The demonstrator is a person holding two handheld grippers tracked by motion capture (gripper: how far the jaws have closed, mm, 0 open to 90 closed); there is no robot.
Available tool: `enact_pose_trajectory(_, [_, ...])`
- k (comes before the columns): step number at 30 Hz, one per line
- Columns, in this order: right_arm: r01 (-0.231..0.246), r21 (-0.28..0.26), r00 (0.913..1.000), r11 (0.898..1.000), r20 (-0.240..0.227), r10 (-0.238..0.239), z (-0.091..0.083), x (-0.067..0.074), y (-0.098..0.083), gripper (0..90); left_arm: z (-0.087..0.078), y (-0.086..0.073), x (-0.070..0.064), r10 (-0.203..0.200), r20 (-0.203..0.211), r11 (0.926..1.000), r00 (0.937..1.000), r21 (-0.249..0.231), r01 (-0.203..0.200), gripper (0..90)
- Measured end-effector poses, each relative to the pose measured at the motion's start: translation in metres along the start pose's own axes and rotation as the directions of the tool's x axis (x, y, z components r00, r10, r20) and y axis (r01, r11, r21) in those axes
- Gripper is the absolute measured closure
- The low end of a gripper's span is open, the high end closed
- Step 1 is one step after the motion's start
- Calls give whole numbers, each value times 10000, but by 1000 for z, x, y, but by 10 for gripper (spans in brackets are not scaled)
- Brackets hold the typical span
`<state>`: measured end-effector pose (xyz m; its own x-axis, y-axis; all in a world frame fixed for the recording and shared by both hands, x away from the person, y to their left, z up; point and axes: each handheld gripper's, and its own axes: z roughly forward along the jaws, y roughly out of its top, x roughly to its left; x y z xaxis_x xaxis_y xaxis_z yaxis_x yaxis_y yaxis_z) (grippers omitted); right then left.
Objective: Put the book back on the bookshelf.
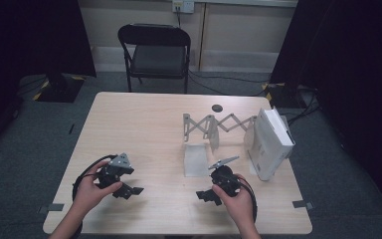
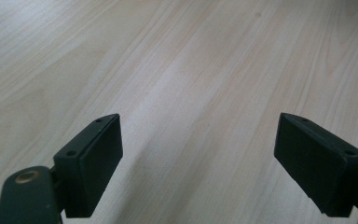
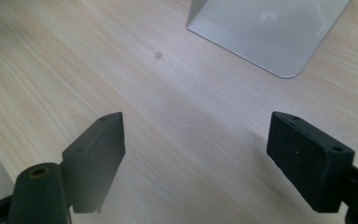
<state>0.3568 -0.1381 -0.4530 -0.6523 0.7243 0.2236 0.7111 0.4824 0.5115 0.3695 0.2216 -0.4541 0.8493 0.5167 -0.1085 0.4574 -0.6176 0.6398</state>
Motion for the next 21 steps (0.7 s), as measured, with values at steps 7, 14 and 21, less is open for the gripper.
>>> enact_pose_trajectory(7, [133,-12,9999,9999,-54,-134,8,5,0,189,0,0,0,-9,-9,10000,10000,-29,9,151])
enact_pose_trajectory(14, [159,-123,9996,9998,-213,-162,12,7,0,188,0,-1,0,17,4,10000,10000,27,-17,151])
enact_pose_trajectory(21, [159,-199,9992,9997,-363,-166,18,10,0,189,1,-1,-1,14,32,10000,10000,-10,-14,151])
